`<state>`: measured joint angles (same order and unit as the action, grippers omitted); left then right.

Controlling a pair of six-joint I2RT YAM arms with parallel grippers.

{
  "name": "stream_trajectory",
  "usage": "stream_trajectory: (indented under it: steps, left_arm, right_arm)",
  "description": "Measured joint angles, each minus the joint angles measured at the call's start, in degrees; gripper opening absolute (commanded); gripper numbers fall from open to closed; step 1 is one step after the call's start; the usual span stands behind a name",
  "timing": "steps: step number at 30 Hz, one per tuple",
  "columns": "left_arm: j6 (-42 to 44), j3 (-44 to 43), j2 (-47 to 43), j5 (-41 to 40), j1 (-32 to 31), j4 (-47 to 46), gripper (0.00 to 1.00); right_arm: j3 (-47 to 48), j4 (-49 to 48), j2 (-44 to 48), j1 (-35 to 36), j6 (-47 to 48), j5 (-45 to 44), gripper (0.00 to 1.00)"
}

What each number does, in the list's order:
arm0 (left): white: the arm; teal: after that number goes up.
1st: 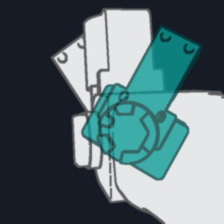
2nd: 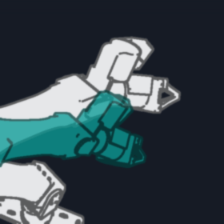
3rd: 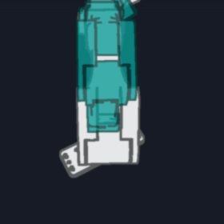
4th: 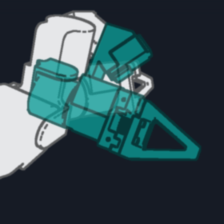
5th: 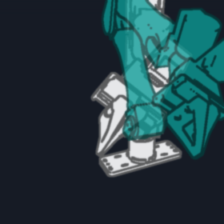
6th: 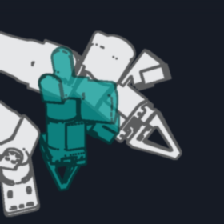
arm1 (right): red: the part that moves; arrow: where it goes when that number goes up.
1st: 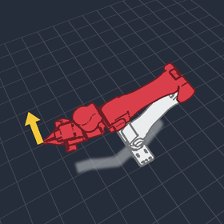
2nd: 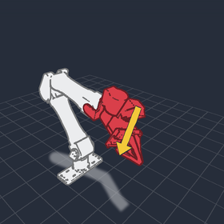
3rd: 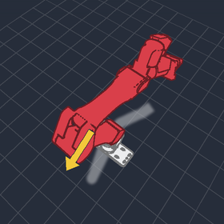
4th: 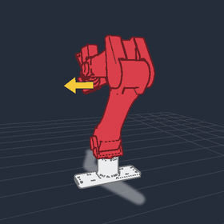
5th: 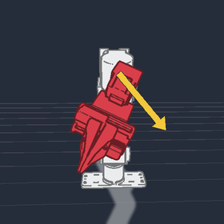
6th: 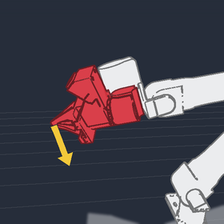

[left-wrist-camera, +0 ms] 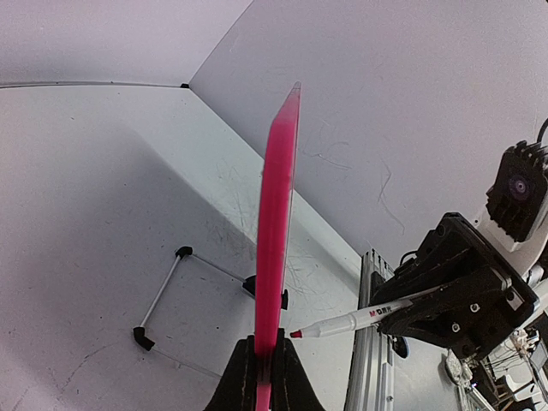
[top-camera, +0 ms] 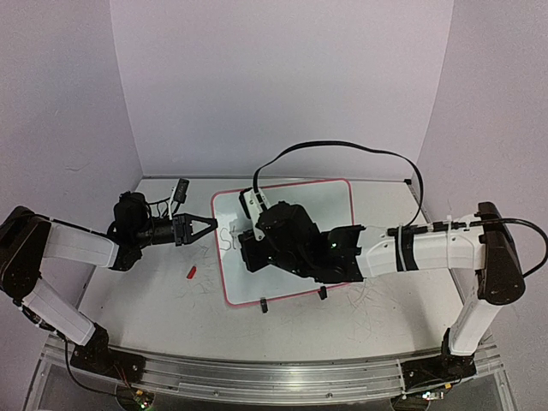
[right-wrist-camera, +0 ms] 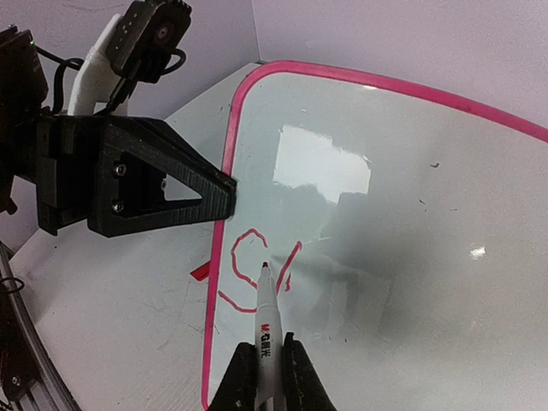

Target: Write a sentence on the whiteboard

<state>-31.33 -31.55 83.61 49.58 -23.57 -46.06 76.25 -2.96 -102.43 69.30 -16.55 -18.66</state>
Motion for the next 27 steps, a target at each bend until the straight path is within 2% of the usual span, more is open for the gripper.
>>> stream_trajectory:
  steps: [27]
  left_arm:
    - [0.00, 0.00, -0.04, -0.19, 0.00, 0.16, 0.00]
  right_arm:
    - [1.01, 2.61, -1.75, 0.19, -0.84, -2.79, 0.00]
